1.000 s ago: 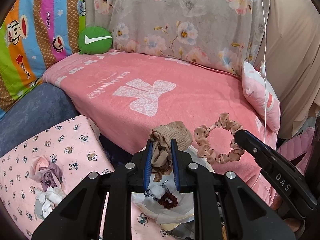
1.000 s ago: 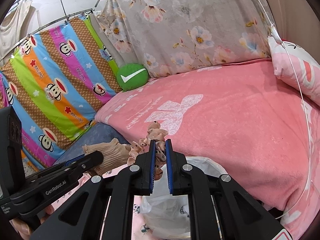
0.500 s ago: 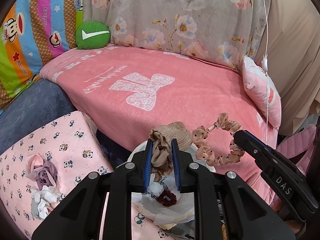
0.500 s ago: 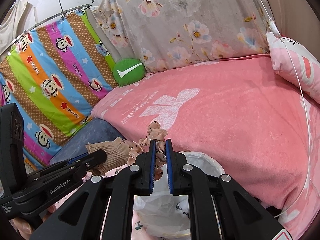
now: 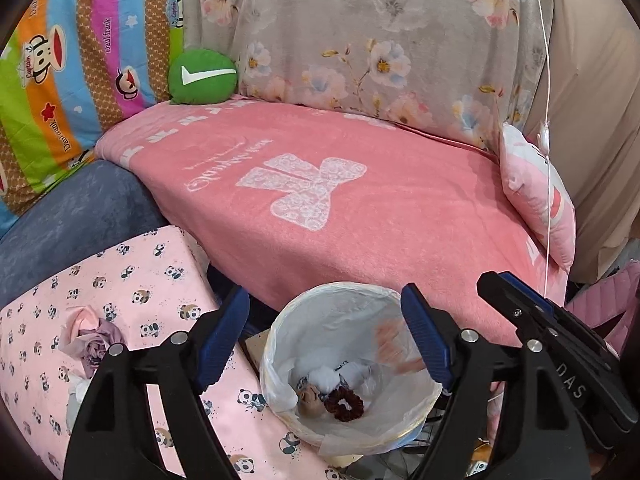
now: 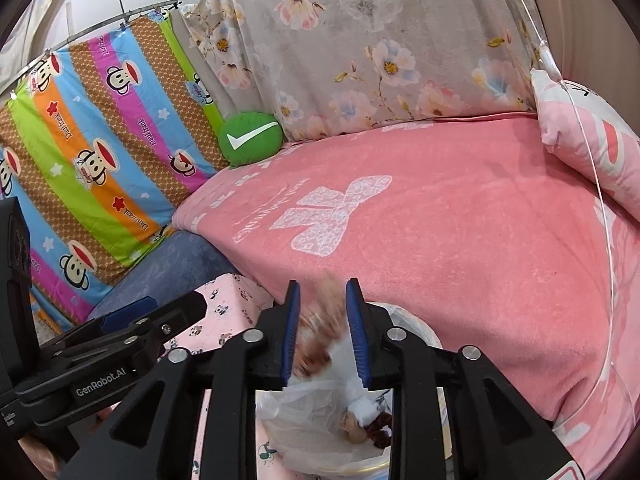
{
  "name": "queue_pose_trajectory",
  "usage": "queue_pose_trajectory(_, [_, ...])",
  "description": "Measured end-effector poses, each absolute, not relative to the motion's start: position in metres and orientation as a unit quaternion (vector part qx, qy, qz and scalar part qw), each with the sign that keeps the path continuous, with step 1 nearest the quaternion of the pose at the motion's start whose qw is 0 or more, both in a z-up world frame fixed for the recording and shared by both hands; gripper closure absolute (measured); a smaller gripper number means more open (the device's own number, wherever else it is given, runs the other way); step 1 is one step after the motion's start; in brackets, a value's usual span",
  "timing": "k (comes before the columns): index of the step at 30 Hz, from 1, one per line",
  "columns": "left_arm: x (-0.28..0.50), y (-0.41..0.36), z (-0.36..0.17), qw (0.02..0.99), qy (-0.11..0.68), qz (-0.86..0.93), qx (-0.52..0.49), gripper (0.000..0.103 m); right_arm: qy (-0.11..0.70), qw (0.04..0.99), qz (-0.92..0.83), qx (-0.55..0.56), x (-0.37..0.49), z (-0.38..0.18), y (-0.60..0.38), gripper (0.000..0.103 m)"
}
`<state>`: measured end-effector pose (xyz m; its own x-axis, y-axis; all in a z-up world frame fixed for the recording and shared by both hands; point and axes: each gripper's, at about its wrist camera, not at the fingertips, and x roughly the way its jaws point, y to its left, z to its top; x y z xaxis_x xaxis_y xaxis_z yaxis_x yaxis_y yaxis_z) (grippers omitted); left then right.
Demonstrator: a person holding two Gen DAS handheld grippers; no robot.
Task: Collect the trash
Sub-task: 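Carry both items over the white bin and open both tools to drop them, then move both open tools back over the remaining pile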
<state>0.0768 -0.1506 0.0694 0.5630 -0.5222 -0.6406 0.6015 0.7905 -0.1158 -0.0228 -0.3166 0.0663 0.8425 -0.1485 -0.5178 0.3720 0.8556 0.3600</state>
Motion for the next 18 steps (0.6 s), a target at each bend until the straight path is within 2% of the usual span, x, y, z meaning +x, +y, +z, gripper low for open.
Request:
queue_pose_trajectory(8, [0.082, -0.14, 0.068, 0.885, 0.346, -0.307, 0.048, 0.029, 0.243, 0.935, -0.132, 0.222, -0.02, 0.067, -0.315, 0.07])
queue_pose_trajectory(18, [0.086, -0.123, 0.067, 0.889, 0.348, -0.295, 0.032, 0.029, 0.251, 0.937, -0.121, 0.211, -0.013, 0.068, -0.303, 0.069])
